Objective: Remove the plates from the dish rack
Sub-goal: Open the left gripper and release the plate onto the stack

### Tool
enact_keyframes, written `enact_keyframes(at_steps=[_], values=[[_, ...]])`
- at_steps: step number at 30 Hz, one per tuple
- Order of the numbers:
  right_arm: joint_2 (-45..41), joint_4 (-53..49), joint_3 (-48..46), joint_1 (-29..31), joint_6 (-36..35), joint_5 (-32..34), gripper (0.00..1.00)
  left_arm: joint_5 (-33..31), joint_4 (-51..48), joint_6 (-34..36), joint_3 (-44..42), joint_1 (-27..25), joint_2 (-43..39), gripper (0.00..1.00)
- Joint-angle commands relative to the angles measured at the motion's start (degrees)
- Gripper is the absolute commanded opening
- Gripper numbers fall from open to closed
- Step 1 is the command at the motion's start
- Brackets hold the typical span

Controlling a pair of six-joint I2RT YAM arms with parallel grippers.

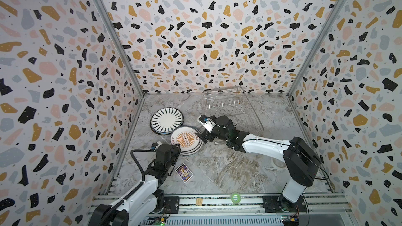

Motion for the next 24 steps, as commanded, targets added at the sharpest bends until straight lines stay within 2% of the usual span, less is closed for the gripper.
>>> enact_keyframes(at_steps=[1,6,8,15,19,24], values=[[-1.0,-0.5,1.3,0.4,-0.7,0.6,1.00,-0.3,1.1,1.5,1.3,0.3,-1.1,0.37],[-1.4,0.0,0.9,0.4,-0.8,1.0,1.00,-1.2,0.4,2.1,1.2,0.3,-3.5,0.66],[-1.6,0.0,0.9,0.4,-0.8,1.2,1.00,-1.8,-0.4,2.6,1.6,0.3,-4.1,0.74],[-2.6,1.0,-0.5,0.4,-0.7,1.6,0.99,-1.5,-2.7,3.9,2.7,0.2,-4.6,0.76],[-3.1,1.1,-1.0,0.3,-0.8,2.0,0.99,-1.4,-2.0,4.0,2.7,-0.5,-4.4,0.87],[-3.7,1.9,-1.9,0.4,-0.8,2.6,0.99,-1.5,-1.6,4.5,3.1,-1.6,-4.2,0.94]])
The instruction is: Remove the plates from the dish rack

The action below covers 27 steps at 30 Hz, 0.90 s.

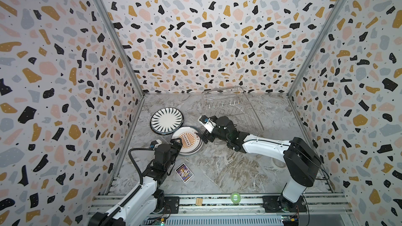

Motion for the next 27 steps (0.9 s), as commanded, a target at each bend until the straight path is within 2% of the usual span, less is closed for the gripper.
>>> enact_keyframes(at_steps=[1,3,5,13,27], values=[[-3.2,1.3,-0.7,0.3,-0.4,0.9,0.99,-0.2,1.3,1.7,1.9,-0.9,-0.3,0.94],[-3.3,1.4,-0.8,0.3,-0.4,1.0,0.99,0.2,1.7,1.8,2.0,-1.3,-0.3,0.93],[-3.3,1.4,-0.9,0.3,-0.4,1.2,0.99,-0.3,1.7,1.9,1.9,-1.6,-0.6,0.88],[-3.7,1.5,-1.3,0.3,-0.7,1.7,0.99,-0.8,1.1,1.5,1.1,-1.9,-0.8,0.85],[-5.2,2.5,-2.3,0.2,0.5,3.5,0.99,-1.7,-2.7,2.0,0.8,-2.4,-3.8,0.98]])
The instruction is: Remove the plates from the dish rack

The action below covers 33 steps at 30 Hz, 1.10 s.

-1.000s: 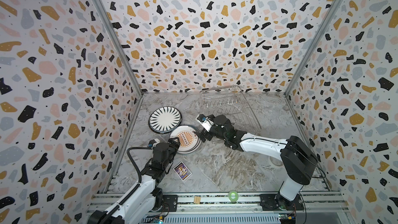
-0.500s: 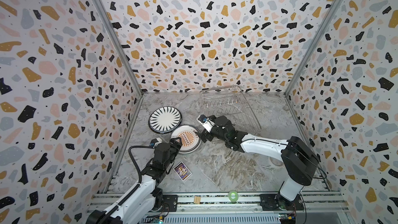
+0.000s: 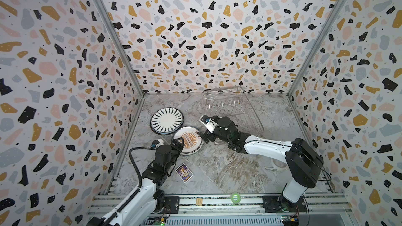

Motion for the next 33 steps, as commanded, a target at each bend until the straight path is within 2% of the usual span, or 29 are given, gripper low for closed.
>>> enact_keyframes(at_steps=[1,3,6,11,14,18,21,23,27,30,33], values=[[-4.4,1.7,-1.1,0.2,1.4,1.5,0.99,-1.2,-1.0,1.3,0.9,-0.2,-0.5,0.99],[-6.2,3.1,-2.4,-0.1,2.7,3.1,1.00,-2.3,-1.8,3.3,2.2,-0.2,-0.8,1.00],[-10.3,6.5,-5.6,-0.9,5.5,6.9,1.00,-7.5,-4.6,6.8,4.9,-0.2,-2.3,1.00],[-19.6,9.5,-11.3,-4.5,11.0,12.1,0.99,-14.1,0.1,13.6,7.6,-0.2,-7.0,1.00],[-25.1,9.8,-14.4,-10.5,15.8,12.1,0.99,-16.6,11.3,20.6,7.8,-0.2,-8.3,1.00],[-30.3,2.5,-15.4,-19.9,20.0,13.6,0.99,-21.6,21.5,32.5,8.9,-0.2,-5.9,1.00],[-33.9,0.9,-18.7,-24.6,19.7,19.2,0.99,-28.1,21.8,41.1,11.7,-0.2,-3.3,1.00],[-34.5,1.3,-21.6,-28.1,19.0,22.8,1.00,-37.5,20.2,44.7,13.4,-0.2,-1.6,1.00],[-32.1,1.6,-25.5,-36.5,20.7,30.4,0.99,-51.3,19.6,55.0,15.3,0.4,3.7,1.00],[-30.4,-1.4,-27.4,-42.1,22.3,34.7,0.99,-55.4,19.1,58.5,13.7,1.6,6.0,0.99],[-30.4,4.7,-32.9,-45.1,23.0,39.2,1.00,-56.7,27.3,61.9,7.1,2.6,7.2,0.99]])
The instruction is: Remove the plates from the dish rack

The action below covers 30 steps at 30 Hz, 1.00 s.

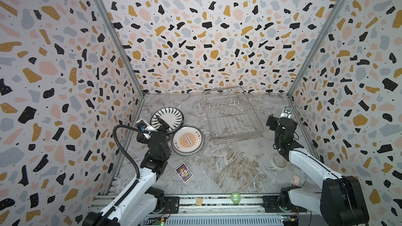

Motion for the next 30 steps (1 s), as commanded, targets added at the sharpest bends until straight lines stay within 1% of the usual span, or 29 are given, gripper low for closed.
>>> enact_keyframes(at_steps=[1,2,5,7,9,10,11,12,14,15,16,17,19,22,23,25,27,30], values=[[-0.9,5.9,-5.0,-2.0,1.1,7.7,1.00,-8.8,9.1,8.1,-5.9,1.3,1.6,0.98],[-0.3,7.9,-6.3,-2.5,1.1,8.7,1.00,-9.8,10.8,8.2,-6.9,1.8,2.7,0.98],[1.7,9.7,-8.4,-3.4,1.9,10.1,1.00,-10.7,9.0,9.2,-6.3,2.8,6.0,0.98],[3.0,12.3,-10.2,-3.4,1.5,8.0,1.00,-11.1,10.5,9.8,-7.4,3.1,8.0,0.98],[4.1,17.4,-12.8,-3.3,0.3,3.9,1.00,-8.8,16.4,10.4,-10.3,3.9,9.6,0.97],[4.5,20.2,-14.7,-3.3,0.2,1.5,0.99,-7.4,18.0,9.3,-11.3,4.3,9.6,0.97],[4.6,23.1,-16.0,-3.3,-0.4,-0.3,0.99,-4.3,18.3,7.9,-12.3,5.2,9.1,0.97],[4.4,25.0,-17.0,-3.4,-0.9,-1.8,0.99,-2.1,20.5,6.9,-14.1,6.2,9.0,0.97],[4.1,29.3,-18.7,-3.4,-2.6,-5.9,0.99,3.4,29.8,5.6,-18.5,8.5,10.4,0.97],[4.1,30.1,-19.0,-3.4,-3.4,-7.8,0.99,6.1,33.3,5.7,-19.3,9.4,12.0,0.96],[4.1,31.0,-19.2,-3.4,-3.7,-9.5,0.99,7.4,35.1,6.5,-19.2,9.4,14.0,0.95],[4.3,32.2,-19.6,-3.3,-4.1,-9.9,0.99,8.5,34.7,6.9,-18.5,9.4,15.6,0.95],[4.2,33.6,-20.2,-3.3,-4.2,-10.5,0.99,9.8,33.5,7.4,-17.3,9.4,17.3,0.95],[4.3,38.5,-22.1,-3.4,-4.5,-14.0,0.99,10.9,34.2,7.8,-17.1,9.4,18.5,0.95],[4.7,41.1,-23.2,-3.4,-5.2,-15.3,0.99,10.8,36.4,7.9,-17.6,9.4,19.7,0.95],[7.1,48.7,-25.9,-3.3,-5.9,-15.5,0.99,10.9,40.0,8.3,-18.0,9.5,22.2,0.95],[9.7,54.0,-26.6,-3.3,-6.0,-15.9,0.99,12.6,40.3,9.2,-17.9,9.5,22.5,0.94],[10.1,52.2,-25.4,-3.2,-7.0,-17.6,0.99,13.8,39.9,9.7,-17.6,9.5,22.8,0.94]])
